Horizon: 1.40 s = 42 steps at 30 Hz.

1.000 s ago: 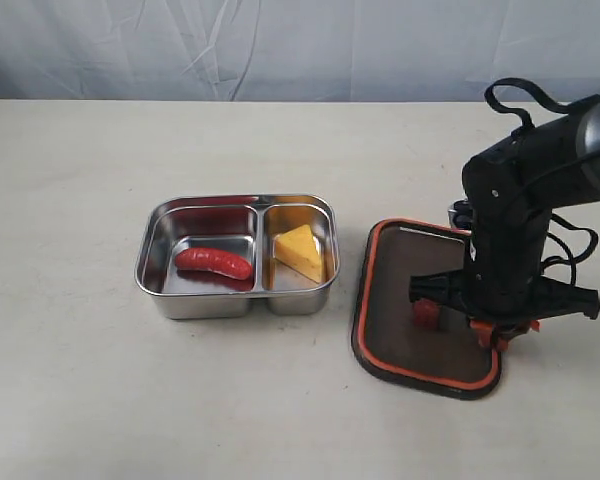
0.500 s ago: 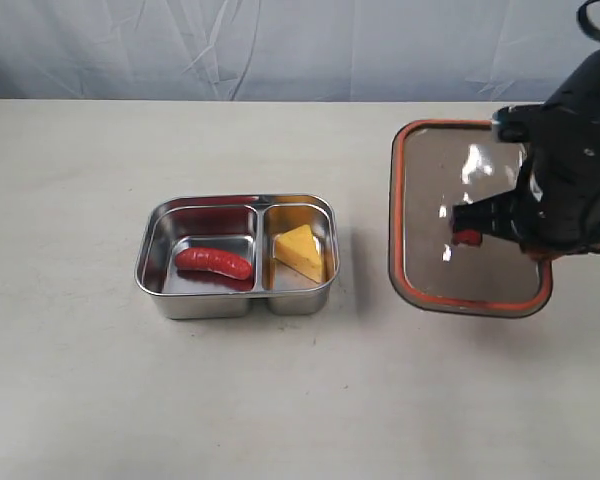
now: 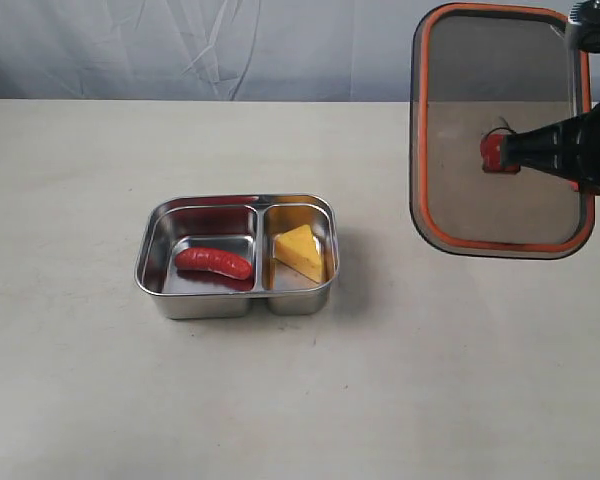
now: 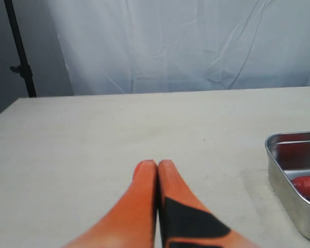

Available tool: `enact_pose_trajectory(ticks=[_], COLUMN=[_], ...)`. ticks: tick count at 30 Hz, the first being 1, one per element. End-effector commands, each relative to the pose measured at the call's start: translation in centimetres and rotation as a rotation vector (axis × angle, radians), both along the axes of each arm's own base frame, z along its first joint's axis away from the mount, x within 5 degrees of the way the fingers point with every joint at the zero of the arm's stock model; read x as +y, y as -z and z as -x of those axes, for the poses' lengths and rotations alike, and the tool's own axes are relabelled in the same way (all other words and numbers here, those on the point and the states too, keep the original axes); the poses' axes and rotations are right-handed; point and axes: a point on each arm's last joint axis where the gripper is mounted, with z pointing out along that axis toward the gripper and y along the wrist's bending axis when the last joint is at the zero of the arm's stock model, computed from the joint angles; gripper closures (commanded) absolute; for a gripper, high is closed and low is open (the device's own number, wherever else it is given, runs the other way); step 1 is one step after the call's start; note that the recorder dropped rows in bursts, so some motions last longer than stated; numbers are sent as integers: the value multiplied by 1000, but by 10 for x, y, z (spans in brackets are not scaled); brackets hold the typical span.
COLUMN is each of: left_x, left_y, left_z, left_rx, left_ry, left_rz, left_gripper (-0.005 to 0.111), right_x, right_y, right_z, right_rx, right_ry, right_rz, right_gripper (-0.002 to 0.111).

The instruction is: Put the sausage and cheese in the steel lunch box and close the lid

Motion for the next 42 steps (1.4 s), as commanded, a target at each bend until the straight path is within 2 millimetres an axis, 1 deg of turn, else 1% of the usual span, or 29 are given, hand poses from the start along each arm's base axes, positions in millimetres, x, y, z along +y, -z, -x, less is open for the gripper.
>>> enact_pose_trajectory(ticks=[1,3,5,6,9,11,15,19,20,22,24,27,29,31,34,36,37,39,41,42], left_x=[0,4,10,13,18,17,12,10,8,2,-3,-12,-22,-39,-72,-94,-104,-119,-126,-130], left_y=[-19,-32,-43,-46,-48,-47,-41,-38,-40,-52,-69,-96,-115,-129,-142,-145,-146,-147,-147,-146], left_z=[0,2,6,8,9,9,6,4,4,6,3,-13,-26,-41,-60,-72,-77,-88,-97,-101], left_rx=[-216,-367,-517,-564,-612,-603,-499,-455,-427,-351,-272,-160,-99,-13,99,166,192,230,247,260], left_ry=[-4,-17,-39,-50,-40,-17,-6,2,17,56,84,152,233,335,484,543,565,583,579,575], left_rz=[210,498,622,691,1004,1079,1073,1132,1118,1077,1005,908,826,755,677,636,617,592,590,586], left_gripper=[107,107,107,107,107,107,107,107,107,107,107,107,107,107,107,106,104,95,84,74], right_x=[1,4,6,7,12,14,15,16,17,19,22,27,31,33,36,38,39,39,39,39], right_y=[-8,-8,-9,-9,-9,-8,-8,-8,-9,-9,-10,-11,-12,-12,-12,-12,-12,-12,-12,-12], right_z=[3,3,2,2,3,4,5,5,5,5,5,5,6,8,10,11,11,12,12,12], right_rx=[-30,-34,-47,-50,-44,-32,-21,-29,-35,-42,-50,-64,-67,-64,-58,-54,-53,-53,-53,-54], right_ry=[-64,-96,-121,-134,-177,-201,-237,-275,-288,-316,-354,-420,-455,-492,-539,-557,-568,-586,-587,-591], right_rz=[-21,-35,-47,-59,-87,-94,-87,-80,-76,-86,-98,-124,-145,-156,-167,-182,-183,-180,-181,-178], right_gripper=[108,108,108,108,108,108,108,108,108,108,108,108,108,108,108,108,108,108,108,108])
